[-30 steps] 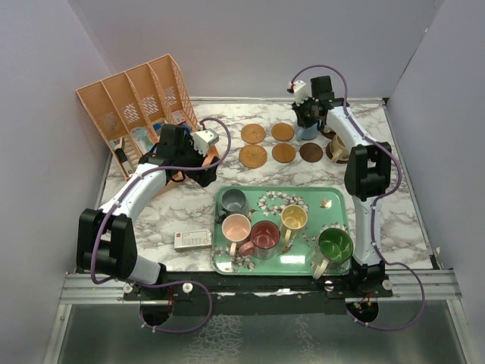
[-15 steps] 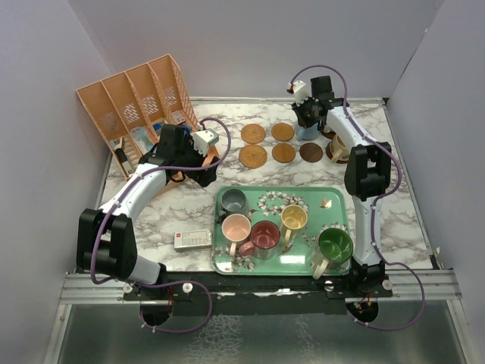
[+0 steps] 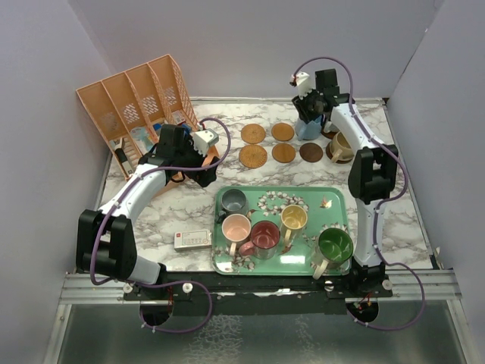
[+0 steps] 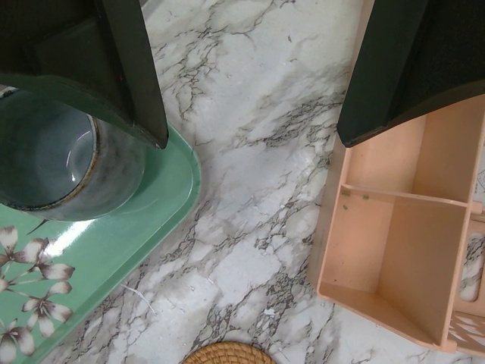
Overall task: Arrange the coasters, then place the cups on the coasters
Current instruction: Adjust the cup on the coaster.
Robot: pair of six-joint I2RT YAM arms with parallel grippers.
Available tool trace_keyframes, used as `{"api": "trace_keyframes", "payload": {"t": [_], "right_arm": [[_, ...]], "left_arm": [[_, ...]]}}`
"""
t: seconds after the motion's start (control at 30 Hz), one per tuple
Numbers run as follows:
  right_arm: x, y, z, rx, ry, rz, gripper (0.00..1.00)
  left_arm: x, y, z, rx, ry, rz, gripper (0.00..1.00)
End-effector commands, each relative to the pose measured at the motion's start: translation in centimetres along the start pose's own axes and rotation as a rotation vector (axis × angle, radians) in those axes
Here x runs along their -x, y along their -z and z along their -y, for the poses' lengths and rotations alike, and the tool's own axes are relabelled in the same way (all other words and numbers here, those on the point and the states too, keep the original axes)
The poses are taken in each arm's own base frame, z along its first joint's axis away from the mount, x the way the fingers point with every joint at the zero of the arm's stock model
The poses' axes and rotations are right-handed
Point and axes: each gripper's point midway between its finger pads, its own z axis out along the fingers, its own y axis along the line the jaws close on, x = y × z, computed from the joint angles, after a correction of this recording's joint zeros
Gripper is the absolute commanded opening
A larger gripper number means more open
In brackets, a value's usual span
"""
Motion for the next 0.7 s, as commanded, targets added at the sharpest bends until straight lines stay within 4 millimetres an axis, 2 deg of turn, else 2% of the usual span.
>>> {"api": "trace_keyframes", "payload": {"t": [0.0,0.2,0.4,0.53,0.67], "right_arm": [[3.9,4.4,1.9,-0.061,0.011,0.090,0.43],[4.2,7.8,-0.3,0.021,0.027,0.105,0.49],[1.8,12.0,-4.6,0.123,0.083,0.088,0.53],[0.3,15.6,-8.7,0.216,0.145,0.090,0.54],[-2.3,18.7,-13.6,0.351,0.195,0.081,0.55]], "left_arm": [[1.3,0.7,0.7,-0.020,-0.028,0.054,0.99],[2.0,1.0,0.6,-0.012,-0.026,0.069,0.99],[2.2,1.1,0.5,-0.008,-0.021,0.073,0.99],[2.3,1.1,0.4,-0.008,-0.021,0.074,0.99],[2.0,1.1,0.3,0.000,-0.025,0.066,0.99]]}}
